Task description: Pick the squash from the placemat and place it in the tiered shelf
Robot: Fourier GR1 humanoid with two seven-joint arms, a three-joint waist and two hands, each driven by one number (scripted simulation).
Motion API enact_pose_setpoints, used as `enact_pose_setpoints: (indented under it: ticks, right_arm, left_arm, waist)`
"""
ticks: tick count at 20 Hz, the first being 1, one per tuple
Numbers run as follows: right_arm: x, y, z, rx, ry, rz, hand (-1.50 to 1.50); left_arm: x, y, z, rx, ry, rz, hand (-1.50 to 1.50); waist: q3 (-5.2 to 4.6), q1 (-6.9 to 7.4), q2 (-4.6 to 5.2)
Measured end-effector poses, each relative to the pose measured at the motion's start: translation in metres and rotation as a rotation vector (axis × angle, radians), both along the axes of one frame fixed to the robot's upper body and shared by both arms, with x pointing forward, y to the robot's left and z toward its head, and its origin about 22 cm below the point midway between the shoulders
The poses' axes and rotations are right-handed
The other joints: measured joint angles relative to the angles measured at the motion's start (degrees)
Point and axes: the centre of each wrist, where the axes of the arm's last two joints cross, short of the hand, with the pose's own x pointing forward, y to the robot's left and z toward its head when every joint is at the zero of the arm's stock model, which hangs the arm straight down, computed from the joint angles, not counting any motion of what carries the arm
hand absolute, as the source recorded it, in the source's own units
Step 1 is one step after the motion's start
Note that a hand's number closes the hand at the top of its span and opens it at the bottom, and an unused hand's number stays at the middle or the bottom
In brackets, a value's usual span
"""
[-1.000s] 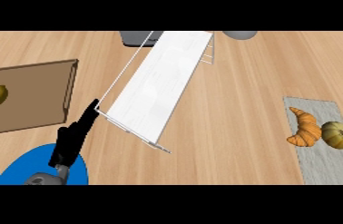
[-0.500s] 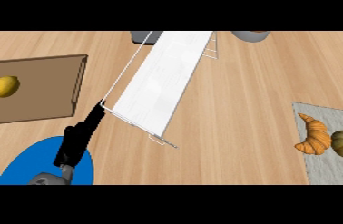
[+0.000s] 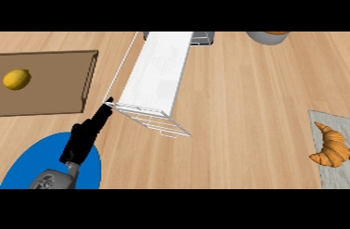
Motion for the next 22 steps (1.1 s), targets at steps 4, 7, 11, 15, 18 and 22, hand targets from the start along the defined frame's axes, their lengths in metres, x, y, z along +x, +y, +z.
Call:
enact_pose_setpoints:
  ticks: [4, 7, 11, 15, 18, 22]
  right_arm:
    - [0.029, 0.014, -0.011, 0.027, 0.028, 0.02, -1.5]
    - [0.048, 0.025, -0.022, 0.071, 0.05, 0.026, -1.5]
    - [0.069, 0.034, -0.041, 0.108, 0.1, 0.01, -1.5]
    - [0.088, 0.043, -0.054, 0.123, 0.14, 0.0, -1.5]
    - [0.099, 0.052, -0.062, 0.118, 0.168, 0.004, -1.5]
    - [0.102, 0.047, -0.072, 0.073, 0.209, -0.009, -1.5]
  left_arm:
    - [-0.001, -0.008, -0.002, -0.004, 0.004, 0.009, 0.0]
    - [-0.006, -0.005, -0.005, -0.007, 0.006, 0.014, 0.0]
    - [-0.007, -0.005, -0.005, -0.001, 0.006, 0.025, 0.0]
    - [-0.005, 0.0, -0.009, -0.002, 0.01, 0.038, 0.0]
    - [-0.006, 0.007, -0.008, 0.005, 0.016, 0.05, 0.0]
    - [-0.009, 0.011, -0.007, 0.002, 0.011, 0.056, 0.0]
  waist:
    - [0.11, -0.13, -0.19]
    - [0.12, -0.49, -0.36]
    - [0.14, -1.01, -0.47]
    - [0.12, -1.86, -0.6]
    - [0.13, -2.43, -0.76]
    - [0.12, -3.0, -0.91]
